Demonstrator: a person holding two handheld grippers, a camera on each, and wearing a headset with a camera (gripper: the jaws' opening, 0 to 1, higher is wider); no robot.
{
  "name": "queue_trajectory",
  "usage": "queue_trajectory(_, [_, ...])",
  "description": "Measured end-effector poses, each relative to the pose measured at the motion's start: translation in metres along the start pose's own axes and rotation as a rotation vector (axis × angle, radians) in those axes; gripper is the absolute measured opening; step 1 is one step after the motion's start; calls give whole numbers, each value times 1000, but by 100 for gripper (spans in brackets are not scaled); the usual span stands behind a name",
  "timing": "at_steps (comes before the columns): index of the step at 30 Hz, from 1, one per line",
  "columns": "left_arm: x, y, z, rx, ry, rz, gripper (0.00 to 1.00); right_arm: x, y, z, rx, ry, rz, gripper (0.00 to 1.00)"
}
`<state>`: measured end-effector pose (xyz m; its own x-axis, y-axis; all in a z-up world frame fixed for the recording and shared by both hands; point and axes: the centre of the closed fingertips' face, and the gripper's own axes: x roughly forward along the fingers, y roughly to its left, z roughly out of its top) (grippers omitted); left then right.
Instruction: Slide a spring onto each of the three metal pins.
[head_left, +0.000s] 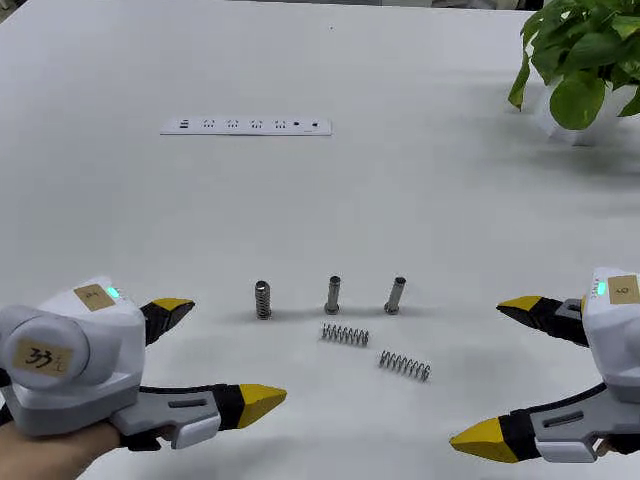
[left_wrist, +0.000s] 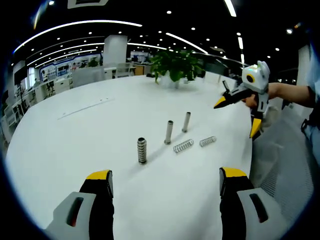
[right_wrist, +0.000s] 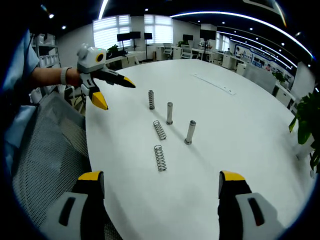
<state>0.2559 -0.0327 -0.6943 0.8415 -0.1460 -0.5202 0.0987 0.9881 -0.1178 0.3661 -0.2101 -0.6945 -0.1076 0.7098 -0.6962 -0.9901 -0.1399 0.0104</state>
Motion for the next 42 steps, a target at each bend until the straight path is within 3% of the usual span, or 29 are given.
queue_trajectory(8, [6, -26, 8, 87, 24, -85, 81, 3, 4, -3, -2, 4, 12, 96])
queue_trajectory(12, [19, -41, 12, 143, 47, -133, 75, 1, 4, -6, 11, 2, 10, 96])
queue_trajectory(19, [48, -51, 16, 192, 91, -177, 65, -2, 5, -13, 29, 5, 7, 96])
queue_trajectory(28, [71, -54, 14, 371, 221, -197, 50, -6, 9, -23, 61, 11, 2, 95])
queue_trajectory(35, [86, -53, 16, 404, 278, -225, 39, -5, 13, -27, 77, 9, 6, 95])
queue_trajectory(39, [96, -47, 13, 381, 318, -225, 29, -5, 15, -30, 90, 5, 3, 94])
queue_trajectory(42, [101, -44, 11, 384, 336, -216, 28, -7, 15, -33, 99, 5, 0, 94])
